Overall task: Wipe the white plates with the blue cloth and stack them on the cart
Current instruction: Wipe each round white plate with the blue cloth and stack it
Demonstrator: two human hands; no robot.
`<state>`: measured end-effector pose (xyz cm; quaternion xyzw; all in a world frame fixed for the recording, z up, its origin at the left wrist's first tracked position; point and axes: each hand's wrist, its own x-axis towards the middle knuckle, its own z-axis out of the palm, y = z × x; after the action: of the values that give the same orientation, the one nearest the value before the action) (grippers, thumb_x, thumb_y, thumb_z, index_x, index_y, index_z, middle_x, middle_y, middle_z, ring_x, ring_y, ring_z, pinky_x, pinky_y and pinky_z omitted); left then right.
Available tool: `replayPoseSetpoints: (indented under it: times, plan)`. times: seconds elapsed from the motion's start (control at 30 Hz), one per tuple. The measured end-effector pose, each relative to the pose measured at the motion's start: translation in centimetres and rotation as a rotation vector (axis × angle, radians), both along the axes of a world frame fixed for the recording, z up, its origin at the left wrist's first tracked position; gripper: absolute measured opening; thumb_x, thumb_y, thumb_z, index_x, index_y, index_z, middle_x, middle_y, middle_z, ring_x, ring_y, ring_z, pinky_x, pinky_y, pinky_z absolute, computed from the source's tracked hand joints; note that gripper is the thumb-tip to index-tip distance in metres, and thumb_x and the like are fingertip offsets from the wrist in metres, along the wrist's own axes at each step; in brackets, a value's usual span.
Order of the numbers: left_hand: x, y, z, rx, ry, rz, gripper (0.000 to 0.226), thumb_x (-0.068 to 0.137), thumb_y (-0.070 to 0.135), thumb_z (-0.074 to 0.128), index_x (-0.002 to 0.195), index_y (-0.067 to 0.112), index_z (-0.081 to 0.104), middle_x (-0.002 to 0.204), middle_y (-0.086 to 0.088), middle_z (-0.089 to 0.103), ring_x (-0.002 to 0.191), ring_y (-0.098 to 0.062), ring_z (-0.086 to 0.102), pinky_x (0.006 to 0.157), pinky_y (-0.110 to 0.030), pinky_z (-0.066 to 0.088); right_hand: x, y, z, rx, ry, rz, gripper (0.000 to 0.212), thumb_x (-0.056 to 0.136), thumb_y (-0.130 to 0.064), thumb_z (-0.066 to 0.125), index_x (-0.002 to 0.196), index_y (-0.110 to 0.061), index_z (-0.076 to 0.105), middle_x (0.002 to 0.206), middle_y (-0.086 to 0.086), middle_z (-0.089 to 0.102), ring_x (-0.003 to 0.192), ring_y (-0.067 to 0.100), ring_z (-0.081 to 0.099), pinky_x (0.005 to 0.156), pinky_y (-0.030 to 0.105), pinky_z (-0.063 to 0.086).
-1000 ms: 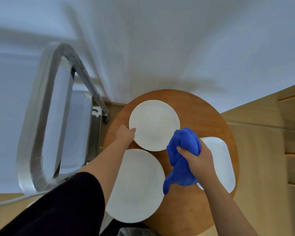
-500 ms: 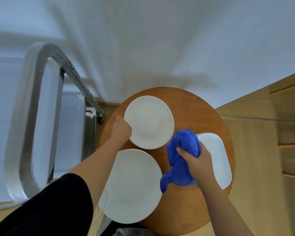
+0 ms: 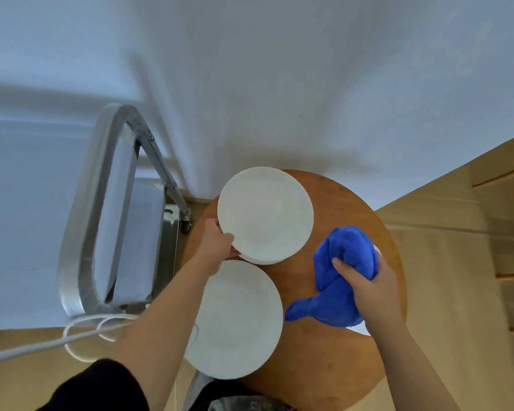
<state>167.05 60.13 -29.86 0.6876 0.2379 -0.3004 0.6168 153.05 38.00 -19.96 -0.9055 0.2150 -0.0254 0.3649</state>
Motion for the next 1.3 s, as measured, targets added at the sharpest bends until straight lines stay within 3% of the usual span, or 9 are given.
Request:
replayPoseSetpoints:
  times: [0.23, 0.33, 0.43, 0.5, 0.63, 0.77, 0.87, 1.03, 1.3]
  plan:
    - [-3.1, -0.4, 6.4, -0.245, -0.01, 0.164, 0.044, 0.085, -0.012, 0.045, 0.119, 0.016, 0.044, 0.119, -0.007, 0.053, 0.106, -0.033, 0.055, 0.06, -0.034, 0.059, -0.2, -1.3, 3.6, 0.094, -0.078, 0.081, 0.045, 0.047, -0.06, 0.077, 0.077, -0.033, 0.056, 0.067, -0.025, 0.061, 0.072, 0.004, 0.065, 0.055, 0.008, 0.044]
    - [-4.6, -0.2, 8.7, -0.409, -0.004, 0.248, 0.045, 0.085, -0.01, 0.041, 0.119, 0.019, 0.047, 0.118, -0.008, 0.055, 0.1, -0.033, 0.058, 0.06, -0.033, 0.059, -0.9, -2.7, 4.6, 0.036, -0.165, 0.086, 0.056, 0.045, -0.079, 0.073, 0.085, -0.04, 0.066, 0.081, -0.019, 0.071, 0.073, 0.005, 0.069, 0.069, 0.033, 0.058]
    - [-5.8, -0.4, 11.0, -0.442, -0.04, 0.304, 0.036, 0.087, -0.004, 0.041, 0.114, 0.019, 0.049, 0.113, -0.01, 0.054, 0.09, -0.031, 0.061, 0.059, -0.035, 0.058, -0.5, -3.1, 6.1, -0.067, -0.304, 0.159, 0.047, 0.065, -0.069, 0.07, 0.098, -0.036, 0.063, 0.086, -0.015, 0.071, 0.074, 0.007, 0.069, 0.063, 0.032, 0.055]
    - [-6.4, -0.9, 12.6, -0.411, -0.077, 0.328, 0.029, 0.092, 0.006, 0.043, 0.117, 0.017, 0.048, 0.112, -0.013, 0.054, 0.086, -0.029, 0.06, 0.069, -0.042, 0.058, 0.8, -2.0, 8.6, -0.177, -0.428, 0.228, 0.027, 0.076, -0.043, 0.066, 0.08, -0.018, 0.056, 0.065, -0.007, 0.063, 0.051, 0.01, 0.058, 0.046, 0.026, 0.045]
    - [-7.3, -2.1, 15.1, -0.268, -0.119, 0.321, 0.046, 0.098, 0.049, 0.036, 0.137, 0.024, 0.042, 0.128, -0.013, 0.054, 0.111, -0.034, 0.056, 0.092, -0.058, 0.049, 1.5, 1.0, 13.8, -0.285, -0.22, 0.511, 0.073, 0.017, -0.065, 0.067, 0.072, -0.027, 0.039, 0.064, -0.02, 0.042, 0.036, 0.006, 0.037, 0.028, 0.008, 0.023]
    - [-9.1, -3.2, 17.3, -0.336, -0.217, 0.278, 0.05, 0.099, 0.053, 0.03, 0.139, 0.026, 0.041, 0.131, -0.007, 0.057, 0.117, -0.03, 0.055, 0.1, -0.054, 0.044, 3.0, 1.0, 13.4, -0.003, -0.182, 0.263, 0.031, 0.064, -0.047, 0.057, 0.075, -0.019, 0.051, 0.085, 0.002, 0.059, 0.067, 0.016, 0.059, 0.061, 0.036, 0.055]
    - [-10.6, -3.5, 17.9, -0.388, -0.25, 0.328, 0.045, 0.098, 0.051, 0.036, 0.133, 0.025, 0.049, 0.124, -0.007, 0.062, 0.112, -0.028, 0.059, 0.099, -0.053, 0.046, 3.9, 1.5, 13.0, -0.385, 0.084, 0.04, 0.042, 0.087, -0.051, 0.045, 0.107, -0.015, 0.053, 0.107, 0.008, 0.047, 0.101, 0.027, 0.049, 0.082, 0.039, 0.046]
    - [-11.9, -4.8, 19.2, -0.447, -0.267, 0.383, 0.041, 0.096, 0.048, 0.042, 0.123, 0.02, 0.056, 0.115, -0.01, 0.067, 0.106, -0.029, 0.063, 0.096, -0.052, 0.048, 4.9, 2.6, 12.9, -0.628, 0.026, 0.052, 0.054, 0.091, -0.048, 0.049, 0.133, -0.018, 0.033, 0.121, 0.011, 0.043, 0.108, 0.028, 0.043, 0.08, 0.039, 0.042]
    - [-12.0, -3.9, 20.3, -0.444, -0.413, 0.265, 0.043, 0.096, 0.047, 0.041, 0.123, 0.019, 0.06, 0.114, -0.008, 0.069, 0.107, -0.026, 0.064, 0.092, -0.046, 0.052, 4.5, 6.5, 13.1, -0.108, -0.222, 0.419, 0.062, 0.084, -0.053, 0.056, 0.14, -0.035, 0.037, 0.129, -0.004, 0.036, 0.12, 0.017, 0.033, 0.1, 0.036, 0.036]
